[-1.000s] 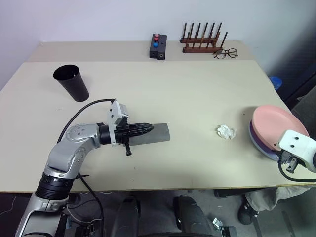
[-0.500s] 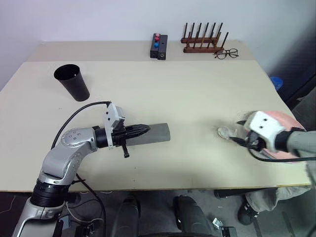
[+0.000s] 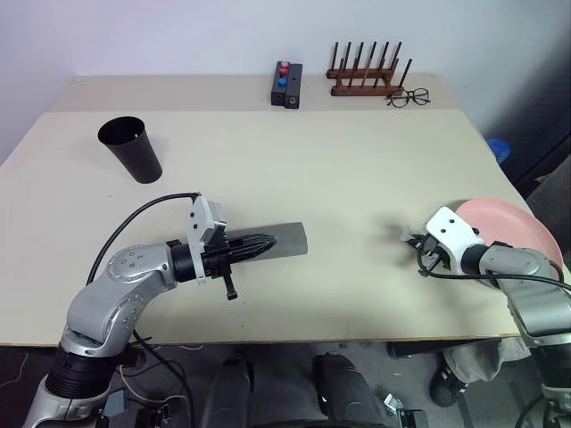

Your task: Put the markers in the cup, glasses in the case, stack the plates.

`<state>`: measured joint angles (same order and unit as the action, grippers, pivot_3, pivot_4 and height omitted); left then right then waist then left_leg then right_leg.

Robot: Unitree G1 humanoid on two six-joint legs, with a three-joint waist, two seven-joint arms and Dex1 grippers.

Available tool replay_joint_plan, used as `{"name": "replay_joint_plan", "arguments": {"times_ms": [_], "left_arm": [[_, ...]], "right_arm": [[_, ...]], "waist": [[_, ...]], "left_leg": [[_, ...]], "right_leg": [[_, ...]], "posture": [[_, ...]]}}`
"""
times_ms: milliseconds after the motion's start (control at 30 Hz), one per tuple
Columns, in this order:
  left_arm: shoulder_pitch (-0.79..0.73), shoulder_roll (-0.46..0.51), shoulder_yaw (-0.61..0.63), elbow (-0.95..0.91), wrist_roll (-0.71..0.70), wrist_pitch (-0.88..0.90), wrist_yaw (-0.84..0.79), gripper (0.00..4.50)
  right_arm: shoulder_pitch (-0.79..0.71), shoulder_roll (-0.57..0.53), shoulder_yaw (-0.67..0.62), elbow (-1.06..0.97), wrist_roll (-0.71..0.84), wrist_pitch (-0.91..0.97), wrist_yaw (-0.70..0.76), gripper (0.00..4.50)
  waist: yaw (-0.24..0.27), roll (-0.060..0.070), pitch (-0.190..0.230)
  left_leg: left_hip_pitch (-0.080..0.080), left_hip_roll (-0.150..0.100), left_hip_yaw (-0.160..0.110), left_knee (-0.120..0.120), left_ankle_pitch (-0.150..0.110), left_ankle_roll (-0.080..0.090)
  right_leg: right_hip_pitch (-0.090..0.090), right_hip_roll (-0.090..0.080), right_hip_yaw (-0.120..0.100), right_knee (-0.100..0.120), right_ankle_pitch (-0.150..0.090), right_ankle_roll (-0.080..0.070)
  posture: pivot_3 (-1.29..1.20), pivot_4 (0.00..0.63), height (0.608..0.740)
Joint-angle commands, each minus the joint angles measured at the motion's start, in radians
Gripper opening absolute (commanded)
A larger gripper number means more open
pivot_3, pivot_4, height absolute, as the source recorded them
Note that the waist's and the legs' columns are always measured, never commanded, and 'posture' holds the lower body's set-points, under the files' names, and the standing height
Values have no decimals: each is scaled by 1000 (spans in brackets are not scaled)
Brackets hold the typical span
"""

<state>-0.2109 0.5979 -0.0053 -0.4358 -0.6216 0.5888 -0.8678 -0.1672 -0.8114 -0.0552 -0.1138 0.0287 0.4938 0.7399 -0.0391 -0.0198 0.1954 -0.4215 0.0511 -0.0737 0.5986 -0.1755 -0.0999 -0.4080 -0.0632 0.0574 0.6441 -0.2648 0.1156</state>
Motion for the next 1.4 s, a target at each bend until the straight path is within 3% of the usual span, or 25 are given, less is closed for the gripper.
{"name": "replay_joint_plan", "arguments": {"times_ms": [33,200,400,500,700,900,1167,1400], "left_arm": [[-14,2,10,-22,-16,-6,-4,0],[-26,-3,-3,6,-3,-17,-14,0],[-65,-5,-8,68,0,-50,-60,0],[-71,2,-8,68,-18,-60,-109,0],[-68,17,-1,82,21,-96,-128,0],[-66,-4,52,127,102,-138,12,0],[-13,-58,254,228,291,-198,408,0],[92,-133,379,180,317,-188,586,0]], "right_arm": [[-18,-30,-29,-56,-13,-18,-14,28],[-36,-150,-159,-115,25,45,34,28],[71,-294,-265,-4,8,46,90,28],[129,-306,-275,-4,33,56,131,874],[84,-290,-233,14,13,28,89,3952],[-71,-182,-177,23,76,-55,74,3952],[-259,131,-100,115,189,-167,44,3952],[-312,222,-28,218,202,-215,88,3952]], "waist": [[0,0,0],[3,1,1],[13,0,0],[18,1,0],[10,2,0],[-2,1,0],[-4,1,0],[3,1,0]], "left_leg": [[0,0,0,0,0,0],[-1,0,0,0,0,0],[-1,0,0,0,0,0],[-2,0,0,0,0,1],[-1,0,1,0,0,1],[-1,0,1,0,0,1],[-1,0,0,-1,0,1],[-1,0,0,-1,0,1]], "right_leg": [[0,0,0,0,0,0],[-1,0,0,0,0,0],[-1,0,0,-2,0,0],[-1,0,0,-2,0,0],[-1,0,0,-1,0,0],[-1,0,0,-2,0,0],[-1,1,0,0,0,1],[-1,0,0,0,0,1]], "posture": [[0,150,738],[0,150,738],[0,150,738],[0,150,738],[0,150,738],[0,150,738],[0,150,738],[0,150,738]]}}
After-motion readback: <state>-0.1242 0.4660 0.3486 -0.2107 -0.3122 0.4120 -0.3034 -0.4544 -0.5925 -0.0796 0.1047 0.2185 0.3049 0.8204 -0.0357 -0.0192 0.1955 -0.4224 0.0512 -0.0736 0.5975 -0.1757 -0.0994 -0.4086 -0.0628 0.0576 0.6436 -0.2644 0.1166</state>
